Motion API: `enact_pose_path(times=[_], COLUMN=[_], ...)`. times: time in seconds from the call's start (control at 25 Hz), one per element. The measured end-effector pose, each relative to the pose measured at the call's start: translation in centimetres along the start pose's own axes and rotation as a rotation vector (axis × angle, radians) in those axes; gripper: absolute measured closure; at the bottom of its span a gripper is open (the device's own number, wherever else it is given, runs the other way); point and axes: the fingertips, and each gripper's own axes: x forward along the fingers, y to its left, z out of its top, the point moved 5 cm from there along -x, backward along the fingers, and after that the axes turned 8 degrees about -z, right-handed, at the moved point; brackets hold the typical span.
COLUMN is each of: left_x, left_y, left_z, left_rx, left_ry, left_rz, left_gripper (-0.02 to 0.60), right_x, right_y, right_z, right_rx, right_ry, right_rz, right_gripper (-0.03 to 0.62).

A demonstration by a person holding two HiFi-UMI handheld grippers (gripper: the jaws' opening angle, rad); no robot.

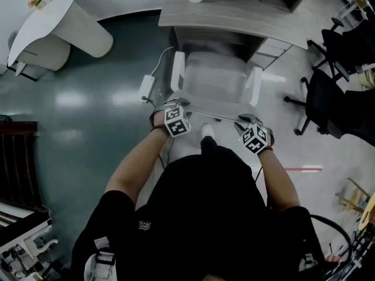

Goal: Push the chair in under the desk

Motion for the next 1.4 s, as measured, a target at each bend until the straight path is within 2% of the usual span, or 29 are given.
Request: enact_pose_path(times=[0.2, 0.52, 0.88, 1.16, 1.4], left_x=[0.5, 1.7, 2.8, 3.3, 3.2], left_y=[3.3, 8.2, 13.6, 16.4, 17.2], left_z=[1.1, 3.0, 4.5, 5.4, 5.4], left_rx=[-0.022, -0.008, -0.045, -0.063, -0.069], left_ry=[0.012, 0.026, 0.022, 0.014, 0.001], left_rz=[-0.005, -0.015, 0.019, 0.021, 0.003], left_gripper=[0.425, 0.426, 0.426, 0.426, 0.428], right_x=[1.4, 3.3, 5.8, 7.4, 7.9], right_y=[-3.5, -8.9, -14.4, -17.3, -18.1], right_z=[0.7, 1.3, 2.3, 2.8, 3.2], right_rx=[-0.016, -0.011, -0.038, -0.065, -0.094], right_ry=[-0.007, -0.013, -0.030, -0.030, -0.041], right_rz=[0.006, 0.024, 0.023, 0.020, 0.055], right_gripper=[0.471, 0.470, 0.470, 0.470, 0.470])
